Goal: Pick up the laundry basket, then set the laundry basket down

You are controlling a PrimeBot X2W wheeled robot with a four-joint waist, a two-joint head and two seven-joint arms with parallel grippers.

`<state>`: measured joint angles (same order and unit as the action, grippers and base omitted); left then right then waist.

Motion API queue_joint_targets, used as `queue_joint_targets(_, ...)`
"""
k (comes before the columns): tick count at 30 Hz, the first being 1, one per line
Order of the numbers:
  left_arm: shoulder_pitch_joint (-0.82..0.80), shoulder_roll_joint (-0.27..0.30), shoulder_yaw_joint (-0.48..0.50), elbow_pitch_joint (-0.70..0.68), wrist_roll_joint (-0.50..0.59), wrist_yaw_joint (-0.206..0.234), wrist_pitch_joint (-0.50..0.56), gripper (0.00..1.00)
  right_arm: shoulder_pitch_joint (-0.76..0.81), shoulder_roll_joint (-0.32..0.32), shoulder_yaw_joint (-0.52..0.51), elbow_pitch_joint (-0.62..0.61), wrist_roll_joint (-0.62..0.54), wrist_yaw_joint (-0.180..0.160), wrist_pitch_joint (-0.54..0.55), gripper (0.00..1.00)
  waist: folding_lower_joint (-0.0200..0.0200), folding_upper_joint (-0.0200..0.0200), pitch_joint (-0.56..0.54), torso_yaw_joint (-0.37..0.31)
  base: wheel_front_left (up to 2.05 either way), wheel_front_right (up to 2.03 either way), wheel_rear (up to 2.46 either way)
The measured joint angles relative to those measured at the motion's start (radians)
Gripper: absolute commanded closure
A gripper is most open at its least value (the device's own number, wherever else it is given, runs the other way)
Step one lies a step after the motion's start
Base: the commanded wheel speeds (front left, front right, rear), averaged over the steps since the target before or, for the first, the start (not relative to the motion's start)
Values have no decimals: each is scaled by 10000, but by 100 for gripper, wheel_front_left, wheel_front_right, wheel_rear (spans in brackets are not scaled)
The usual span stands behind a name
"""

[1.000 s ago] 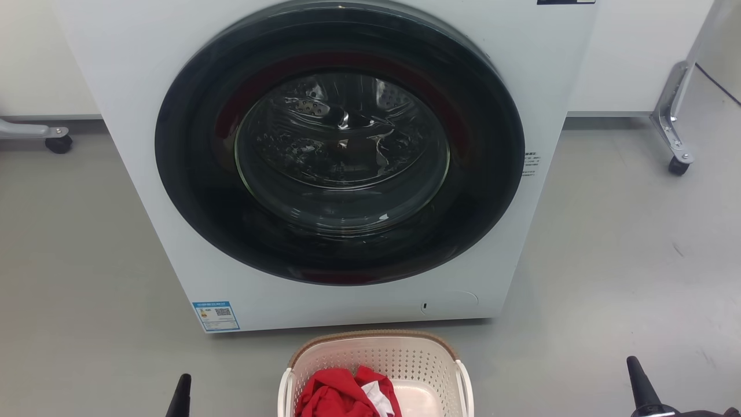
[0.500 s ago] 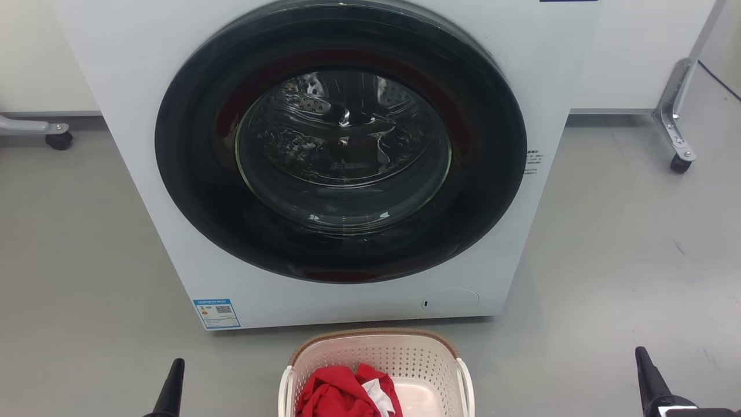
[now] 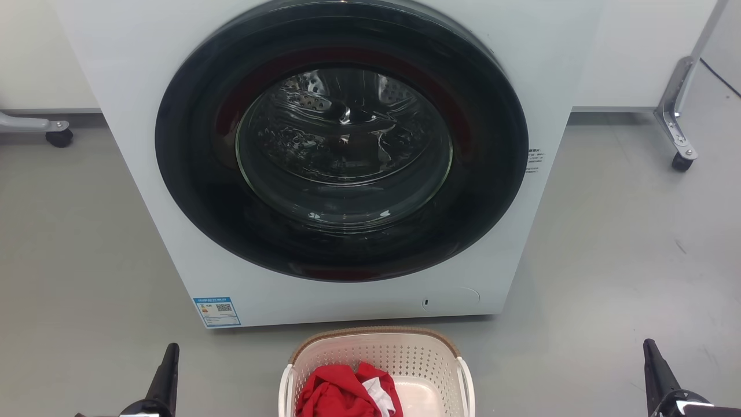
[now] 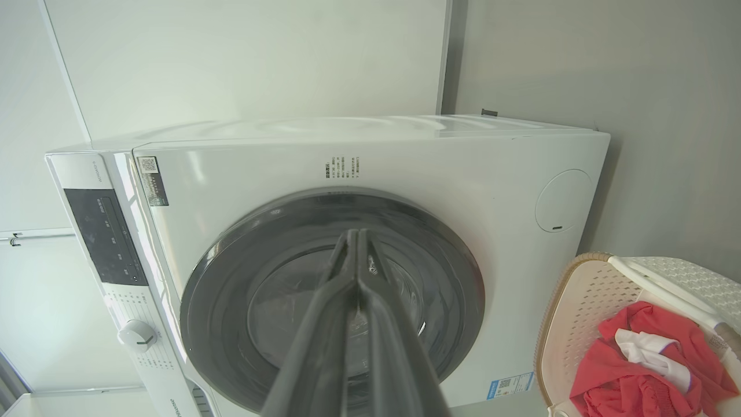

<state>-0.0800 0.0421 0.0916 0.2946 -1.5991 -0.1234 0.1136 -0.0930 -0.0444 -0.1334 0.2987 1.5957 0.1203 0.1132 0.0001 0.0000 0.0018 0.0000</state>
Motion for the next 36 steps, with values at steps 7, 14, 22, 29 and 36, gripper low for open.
queue_joint_targets(7, 0, -6, 0, 2, 0, 0, 0, 100, 2, 6, -2, 4, 0, 0, 0, 100, 0, 0, 0, 0, 0, 0, 0)
queue_joint_targets(14, 0, -8, 0, 4, 0, 0, 0, 100, 2, 6, -2, 4, 0, 0, 0, 100, 0, 0, 0, 0, 0, 0, 0)
queue_joint_targets(22, 0, -8, 0, 6, -2, 0, 0, 100, 2, 6, -2, 4, 2, 0, 0, 100, 0, 0, 0, 0, 0, 0, 0)
queue_joint_targets(29, 0, -8, 0, 6, -2, 0, 0, 100, 2, 6, -2, 4, 2, 0, 0, 100, 0, 0, 0, 0, 0, 0, 0)
queue_joint_targets(36, 0, -8, 0, 8, -2, 0, 0, 100, 2, 8, -2, 4, 2, 0, 0, 100, 0, 0, 0, 0, 0, 0, 0)
